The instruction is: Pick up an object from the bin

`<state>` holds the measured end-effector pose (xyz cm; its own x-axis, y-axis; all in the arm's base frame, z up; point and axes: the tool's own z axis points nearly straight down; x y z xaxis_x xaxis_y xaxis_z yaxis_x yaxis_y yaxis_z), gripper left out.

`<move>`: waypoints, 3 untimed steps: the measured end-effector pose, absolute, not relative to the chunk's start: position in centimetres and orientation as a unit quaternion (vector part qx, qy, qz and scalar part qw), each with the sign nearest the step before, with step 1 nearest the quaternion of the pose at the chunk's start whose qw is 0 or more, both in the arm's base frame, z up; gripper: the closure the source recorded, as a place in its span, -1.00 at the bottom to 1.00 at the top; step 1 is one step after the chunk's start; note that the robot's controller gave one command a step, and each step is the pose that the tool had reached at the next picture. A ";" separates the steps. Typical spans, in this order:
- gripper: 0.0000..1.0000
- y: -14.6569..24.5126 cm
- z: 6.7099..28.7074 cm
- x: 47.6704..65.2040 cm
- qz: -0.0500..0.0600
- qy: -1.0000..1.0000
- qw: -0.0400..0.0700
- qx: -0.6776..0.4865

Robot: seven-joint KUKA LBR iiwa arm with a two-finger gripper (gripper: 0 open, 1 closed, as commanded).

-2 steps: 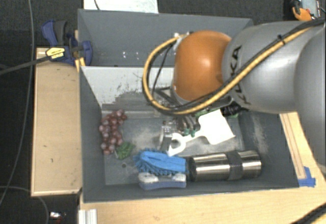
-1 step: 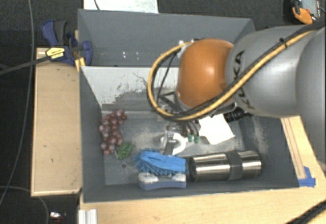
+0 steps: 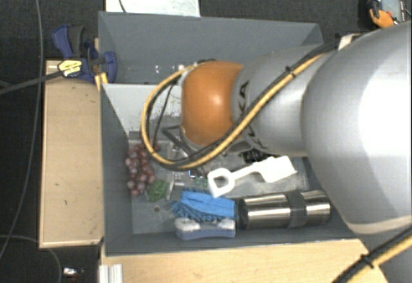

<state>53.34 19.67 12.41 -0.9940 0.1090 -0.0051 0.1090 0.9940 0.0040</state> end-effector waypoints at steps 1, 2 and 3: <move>-1.00 11.1 18.6 55.3 0.002 0.991 0.006 0.133; -1.00 18.2 9.1 49.6 0.003 1.000 0.005 -0.004; -1.00 10.1 11.4 52.4 0.004 0.987 0.009 0.160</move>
Offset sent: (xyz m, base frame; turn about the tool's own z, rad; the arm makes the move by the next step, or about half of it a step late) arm -0.0508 0.0022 -0.0541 -0.1454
